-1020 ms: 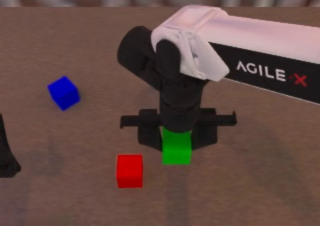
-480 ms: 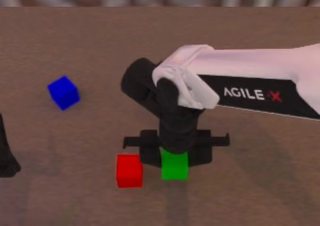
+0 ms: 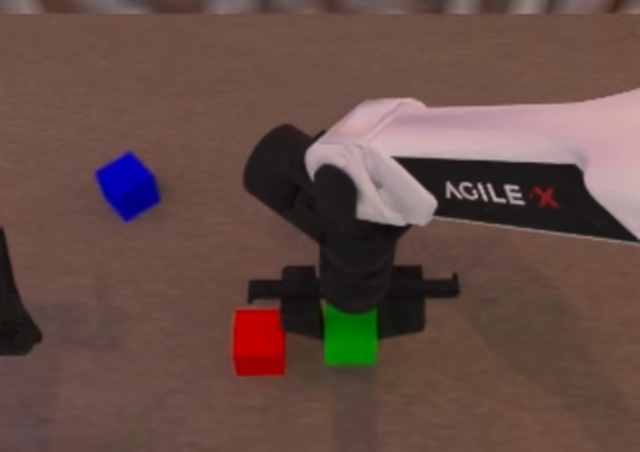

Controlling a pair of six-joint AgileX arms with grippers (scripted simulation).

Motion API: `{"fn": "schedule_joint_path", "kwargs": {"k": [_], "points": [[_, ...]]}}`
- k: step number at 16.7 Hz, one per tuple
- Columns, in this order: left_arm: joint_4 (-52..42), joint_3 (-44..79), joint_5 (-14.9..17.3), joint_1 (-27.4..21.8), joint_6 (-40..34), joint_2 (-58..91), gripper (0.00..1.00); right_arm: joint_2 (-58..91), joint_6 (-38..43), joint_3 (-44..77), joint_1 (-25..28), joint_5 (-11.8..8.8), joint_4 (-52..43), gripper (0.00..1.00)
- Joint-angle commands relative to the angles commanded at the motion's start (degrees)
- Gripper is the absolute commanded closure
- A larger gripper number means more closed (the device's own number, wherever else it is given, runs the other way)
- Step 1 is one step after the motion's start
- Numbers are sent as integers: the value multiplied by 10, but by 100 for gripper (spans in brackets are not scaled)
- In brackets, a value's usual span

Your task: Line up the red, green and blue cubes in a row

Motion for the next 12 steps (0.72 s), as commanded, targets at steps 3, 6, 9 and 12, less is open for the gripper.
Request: {"fn": "schedule_joint_path", "kwargs": {"k": [3, 6, 9, 12], "points": [[0, 0, 0, 0, 0, 0, 0, 0, 0, 0, 0, 0, 0, 55], [0, 0, 0, 0, 0, 0, 0, 0, 0, 0, 0, 0, 0, 32], [0, 0, 0, 0, 0, 0, 0, 0, 0, 0, 0, 0, 0, 10], [0, 0, 0, 0, 0, 0, 0, 0, 0, 0, 0, 0, 0, 0]]}}
